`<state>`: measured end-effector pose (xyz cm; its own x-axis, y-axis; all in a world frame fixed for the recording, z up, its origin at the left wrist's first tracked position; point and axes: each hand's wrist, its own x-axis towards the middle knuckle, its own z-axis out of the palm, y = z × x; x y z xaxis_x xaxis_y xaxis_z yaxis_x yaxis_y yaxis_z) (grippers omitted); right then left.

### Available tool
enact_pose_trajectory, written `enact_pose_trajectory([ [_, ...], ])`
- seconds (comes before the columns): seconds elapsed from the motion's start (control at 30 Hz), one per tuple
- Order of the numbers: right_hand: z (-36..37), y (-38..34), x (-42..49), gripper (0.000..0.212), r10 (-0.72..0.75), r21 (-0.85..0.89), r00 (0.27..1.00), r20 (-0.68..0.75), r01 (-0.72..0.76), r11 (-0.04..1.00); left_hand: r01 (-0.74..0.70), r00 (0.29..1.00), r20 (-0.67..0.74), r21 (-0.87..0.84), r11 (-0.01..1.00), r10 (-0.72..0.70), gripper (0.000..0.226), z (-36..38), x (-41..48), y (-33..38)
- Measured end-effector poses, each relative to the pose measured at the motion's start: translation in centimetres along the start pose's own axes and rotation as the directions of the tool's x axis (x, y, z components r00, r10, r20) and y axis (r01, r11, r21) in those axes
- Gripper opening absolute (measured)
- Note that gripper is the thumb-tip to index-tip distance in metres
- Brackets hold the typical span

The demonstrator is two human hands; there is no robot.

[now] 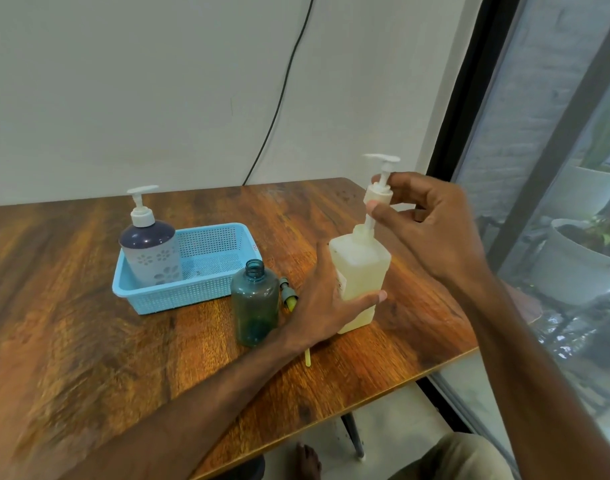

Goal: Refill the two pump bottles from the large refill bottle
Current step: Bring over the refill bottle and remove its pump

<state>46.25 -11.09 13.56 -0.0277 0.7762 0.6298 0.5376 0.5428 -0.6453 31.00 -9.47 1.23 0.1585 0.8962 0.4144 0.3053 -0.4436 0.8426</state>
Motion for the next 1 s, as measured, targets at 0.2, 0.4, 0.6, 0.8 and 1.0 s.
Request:
enact_pose_trajectory([
  [0.2, -1.4, -1.6, 1.2, 0.035, -0.043, 0.051, 0.991, -0.128, 0.05, 0.997, 0.01, 1.0, 0.014, -0.007, 1.0, -0.01, 0.092, -0.1, -0.1, 0.2],
  [0.4, -2.4, -2.2, 2.2, 0.037, -0.024, 0.104, 0.991, -0.13, 0.037, 0.994, 0.019, 1.0, 0.012, 0.006, 1.0, -0.019, 0.091, -0.1, -0.1, 0.3],
  [0.6, -2.5, -2.3, 1.7, 0.04, -0.008, 0.071, 0.998, -0.068, 0.013, 0.997, 0.024, 1.0, 0.012, 0.025, 0.999, -0.024, 0.092, -0.2, -0.1, 0.4],
  [0.8, -3.1, -3.7, 1.1, 0.034, 0.006, 0.094, 0.99, -0.143, 0.007, 0.996, 0.03, 1.0, 0.008, 0.027, 0.999, -0.03, 0.093, -0.2, -0.1, 0.4],
  [1.0, -4.4, -5.4, 1.6, 0.035, -0.053, 0.133, 0.908, -0.416, 0.119, 0.984, 0.029, 1.0, 0.006, 0.039, 0.999, -0.029, 0.093, -0.1, -0.2, 0.3],
])
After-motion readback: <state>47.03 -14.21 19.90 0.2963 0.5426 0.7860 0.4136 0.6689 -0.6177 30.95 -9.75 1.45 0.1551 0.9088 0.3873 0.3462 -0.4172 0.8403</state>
